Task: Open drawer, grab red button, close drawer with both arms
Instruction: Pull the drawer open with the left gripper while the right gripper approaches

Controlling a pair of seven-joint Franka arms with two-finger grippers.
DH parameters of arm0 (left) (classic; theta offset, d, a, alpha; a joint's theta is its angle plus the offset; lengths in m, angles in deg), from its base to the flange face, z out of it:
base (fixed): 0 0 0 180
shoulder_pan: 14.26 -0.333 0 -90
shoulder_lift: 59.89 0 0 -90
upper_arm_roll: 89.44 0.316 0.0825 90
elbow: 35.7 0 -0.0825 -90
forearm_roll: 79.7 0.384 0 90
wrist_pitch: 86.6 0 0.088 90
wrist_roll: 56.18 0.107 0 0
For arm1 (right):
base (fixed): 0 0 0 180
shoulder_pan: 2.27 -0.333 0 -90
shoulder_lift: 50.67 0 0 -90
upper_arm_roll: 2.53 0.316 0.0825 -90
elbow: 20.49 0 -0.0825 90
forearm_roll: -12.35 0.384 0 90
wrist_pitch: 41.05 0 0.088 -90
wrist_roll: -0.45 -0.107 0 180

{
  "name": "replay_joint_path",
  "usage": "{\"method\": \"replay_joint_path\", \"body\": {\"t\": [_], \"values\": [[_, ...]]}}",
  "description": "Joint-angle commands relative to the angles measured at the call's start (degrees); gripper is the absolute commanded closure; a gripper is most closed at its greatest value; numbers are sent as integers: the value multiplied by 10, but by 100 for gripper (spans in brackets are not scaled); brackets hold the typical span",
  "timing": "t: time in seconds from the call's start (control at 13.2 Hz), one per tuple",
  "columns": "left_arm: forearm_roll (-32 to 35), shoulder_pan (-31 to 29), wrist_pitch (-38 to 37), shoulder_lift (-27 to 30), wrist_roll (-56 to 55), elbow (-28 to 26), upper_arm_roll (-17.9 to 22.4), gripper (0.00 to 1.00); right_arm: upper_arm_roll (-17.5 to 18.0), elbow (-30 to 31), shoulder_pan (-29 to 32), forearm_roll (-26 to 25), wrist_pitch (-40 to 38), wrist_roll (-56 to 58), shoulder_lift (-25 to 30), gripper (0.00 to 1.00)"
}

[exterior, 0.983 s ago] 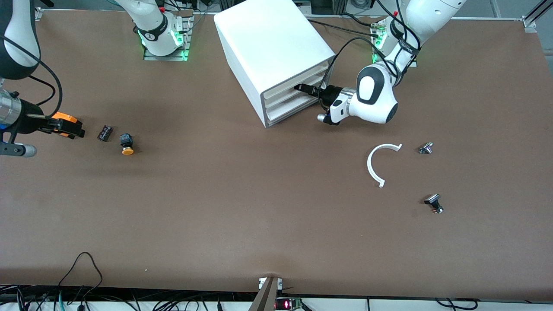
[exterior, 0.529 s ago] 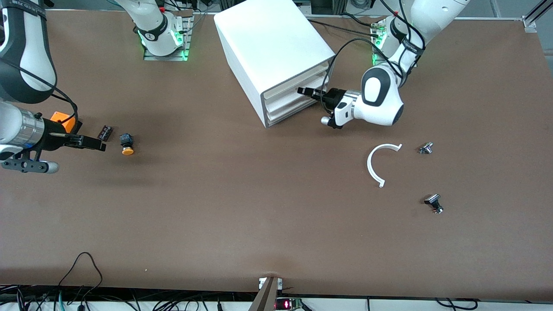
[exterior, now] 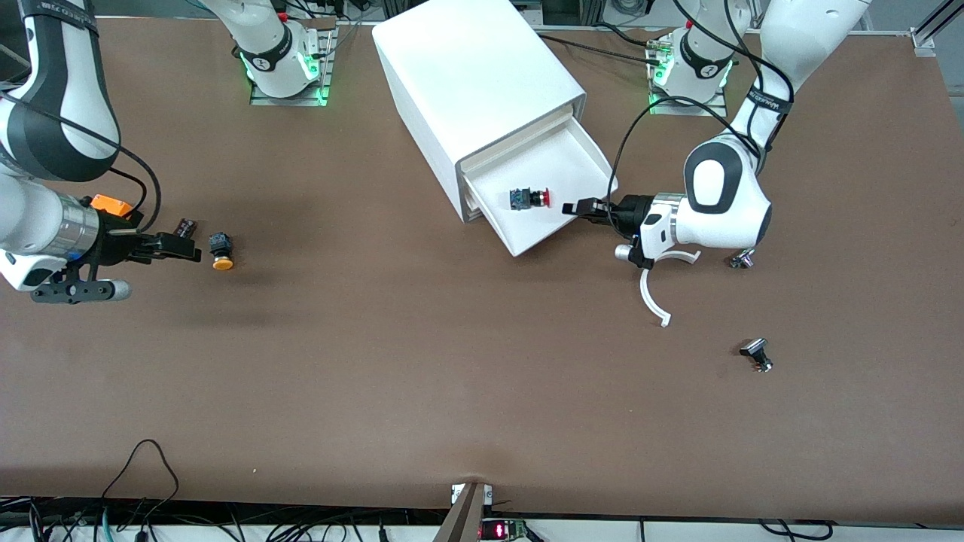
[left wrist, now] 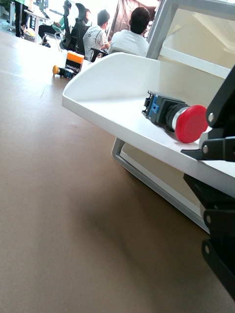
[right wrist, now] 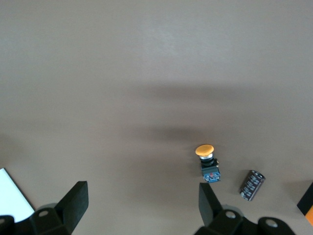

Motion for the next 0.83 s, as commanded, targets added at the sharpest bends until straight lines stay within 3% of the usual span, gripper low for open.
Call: {"method": "replay_joint_path", "body": {"t": [0.0,0.08,0.15,0.45,0.76], "values": [[40,-5,26,-1,-23,5,17,100,-2,-21,-56,2,11,4,-13,0],[39,-5,26,-1,-22,5,17,54,-2,-37,-67,4,11,1,-24,0],[36,-6,26,0,-17,4,17,1,-1,-45,-79,8,13,6,-33,0],[34,-17,31,20,-13,5,17,0,0,-87,-142,11,29,34,-54,0],[64,-51,52,81,-16,5,27,0,0,-111,-237,5,30,85,-59,0]]}}
